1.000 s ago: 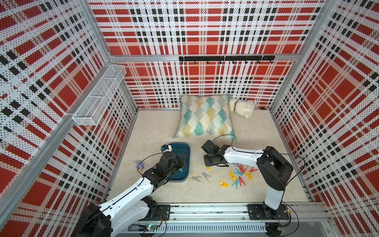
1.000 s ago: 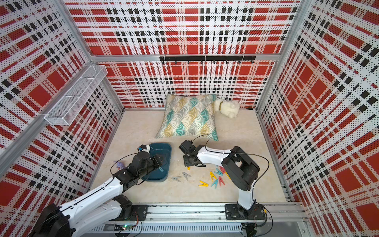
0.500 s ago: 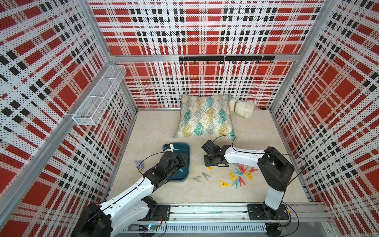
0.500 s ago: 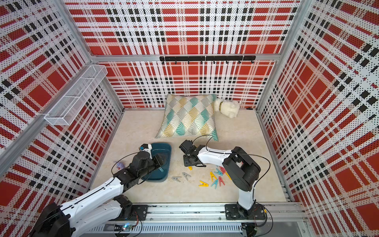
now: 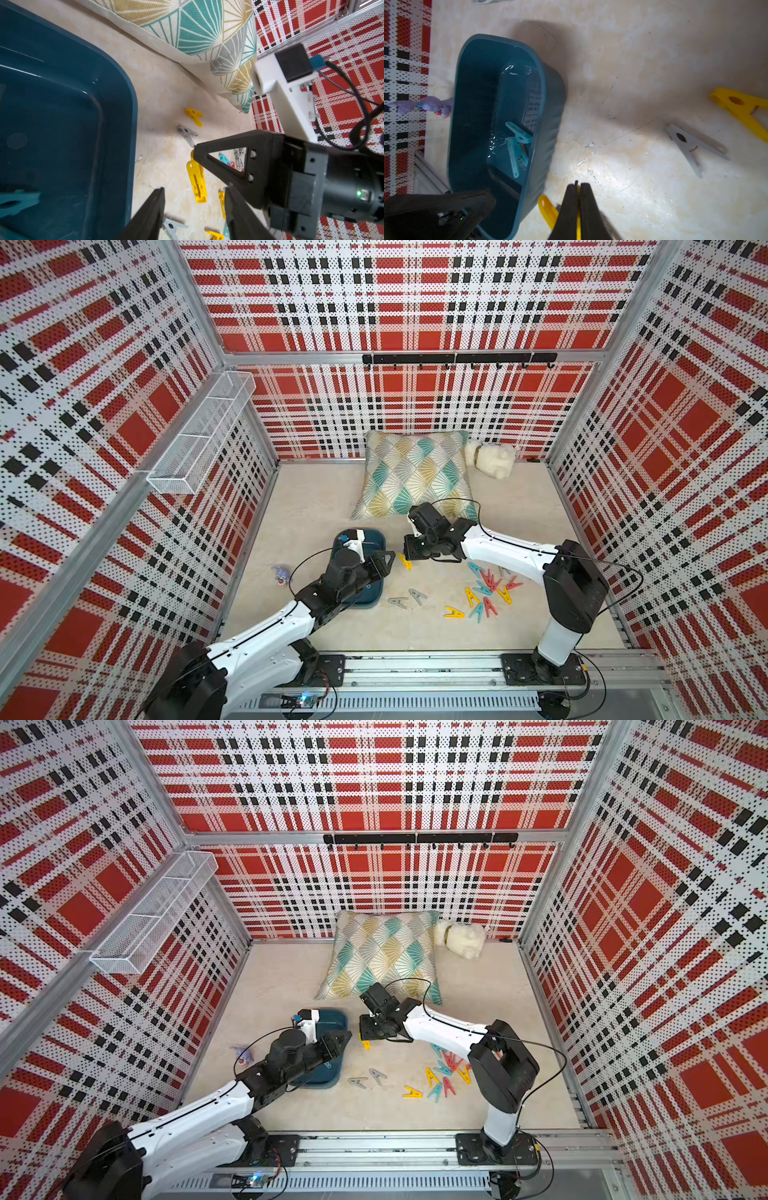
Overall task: Put the clothespins into the storage box
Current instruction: Pick up the clothespin from the center of the board.
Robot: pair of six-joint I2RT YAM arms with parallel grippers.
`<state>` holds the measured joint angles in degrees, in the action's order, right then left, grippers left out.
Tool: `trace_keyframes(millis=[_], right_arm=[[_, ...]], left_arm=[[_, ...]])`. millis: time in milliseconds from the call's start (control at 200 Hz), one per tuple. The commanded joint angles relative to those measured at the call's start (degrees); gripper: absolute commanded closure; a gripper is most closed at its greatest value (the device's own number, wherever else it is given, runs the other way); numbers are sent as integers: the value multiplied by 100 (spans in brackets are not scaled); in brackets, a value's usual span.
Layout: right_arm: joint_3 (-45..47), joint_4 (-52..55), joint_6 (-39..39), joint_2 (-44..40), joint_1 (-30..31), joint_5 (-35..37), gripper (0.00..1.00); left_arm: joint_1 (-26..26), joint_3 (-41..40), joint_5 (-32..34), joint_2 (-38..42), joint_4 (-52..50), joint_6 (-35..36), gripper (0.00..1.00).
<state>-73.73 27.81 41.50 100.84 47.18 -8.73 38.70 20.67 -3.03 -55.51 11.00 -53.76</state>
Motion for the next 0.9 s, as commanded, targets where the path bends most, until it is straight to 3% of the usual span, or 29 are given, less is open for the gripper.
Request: trace_keyframes(millis=[0, 621, 892], right_arm=[[-163, 81, 72, -137, -33, -380, 92], [-284, -98, 205, -114, -50, -788, 92], [-77, -249, 318, -221, -51, -882, 92]], left_arm=[[107, -80, -93, 13, 327, 38, 47], [471, 110, 78, -603, 237, 131, 47], [529, 288, 185, -925, 362, 112, 55]])
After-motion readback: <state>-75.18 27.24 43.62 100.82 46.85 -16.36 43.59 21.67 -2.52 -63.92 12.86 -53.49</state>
